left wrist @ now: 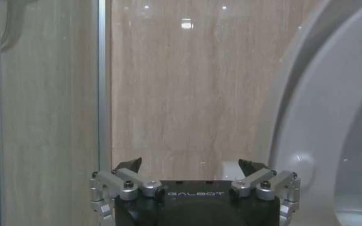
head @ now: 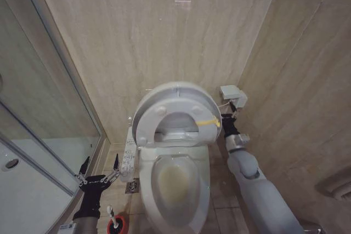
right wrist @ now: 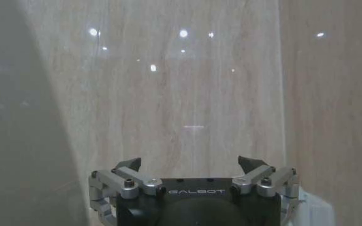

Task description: Open the toilet lid, clean the toilet bowl with a toilet brush, close the toilet lid, and flush.

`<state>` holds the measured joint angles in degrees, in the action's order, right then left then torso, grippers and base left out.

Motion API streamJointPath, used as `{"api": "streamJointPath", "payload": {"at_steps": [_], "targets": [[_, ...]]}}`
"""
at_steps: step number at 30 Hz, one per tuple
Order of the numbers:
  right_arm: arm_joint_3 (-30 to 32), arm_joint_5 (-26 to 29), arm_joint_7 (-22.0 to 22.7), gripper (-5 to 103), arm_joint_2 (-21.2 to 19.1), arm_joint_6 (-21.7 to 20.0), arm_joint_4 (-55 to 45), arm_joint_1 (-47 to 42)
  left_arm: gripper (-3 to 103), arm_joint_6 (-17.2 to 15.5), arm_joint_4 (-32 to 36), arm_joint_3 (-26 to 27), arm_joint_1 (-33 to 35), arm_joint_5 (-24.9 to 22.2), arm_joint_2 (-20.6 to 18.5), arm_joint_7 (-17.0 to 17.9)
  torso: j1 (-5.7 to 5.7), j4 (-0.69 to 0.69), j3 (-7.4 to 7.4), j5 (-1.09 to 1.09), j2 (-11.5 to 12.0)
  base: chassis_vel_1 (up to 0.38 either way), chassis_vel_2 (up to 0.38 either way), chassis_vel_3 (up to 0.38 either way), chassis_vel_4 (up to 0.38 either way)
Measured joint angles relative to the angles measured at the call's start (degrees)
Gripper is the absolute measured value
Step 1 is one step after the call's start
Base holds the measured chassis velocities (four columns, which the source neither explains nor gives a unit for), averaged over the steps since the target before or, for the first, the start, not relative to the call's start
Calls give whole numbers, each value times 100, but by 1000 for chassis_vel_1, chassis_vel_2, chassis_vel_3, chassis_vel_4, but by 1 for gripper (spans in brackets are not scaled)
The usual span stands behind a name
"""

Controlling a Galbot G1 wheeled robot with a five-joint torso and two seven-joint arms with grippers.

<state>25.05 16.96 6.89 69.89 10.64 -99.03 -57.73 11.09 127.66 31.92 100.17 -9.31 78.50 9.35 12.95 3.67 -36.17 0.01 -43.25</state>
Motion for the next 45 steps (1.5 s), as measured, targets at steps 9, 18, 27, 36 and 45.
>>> {"api": "streamJointPath", "payload": {"at_steps": [9,18,27,36,45], "targets": [[276,218,-40,100,-44,-41,-725,-890,100,0,0,0,0,0,0,0,0,-1,0,0,0,0,0,0,0],[583,417,-357,100,-12,-34,-1228,-1552,100,0,0,0,0,0,0,0,0,-1,0,-1,-1,0,0,0,0],[707,484,-407,100,-17,7,-1425,-1833,100,0,0,0,0,0,0,0,1,-1,-1,-1,-1,0,0,0,0],[809,473,-513,100,70,399,-1535,-2225,100,0,0,0,2,0,0,0,-4,1,2,-1,-1,139,-135,-117,142],[910,480,-531,100,90,566,-1629,-2422,100,0,0,0,0,0,0,0,4,-2,-2,-2,0,25,-27,-30,32]]}}
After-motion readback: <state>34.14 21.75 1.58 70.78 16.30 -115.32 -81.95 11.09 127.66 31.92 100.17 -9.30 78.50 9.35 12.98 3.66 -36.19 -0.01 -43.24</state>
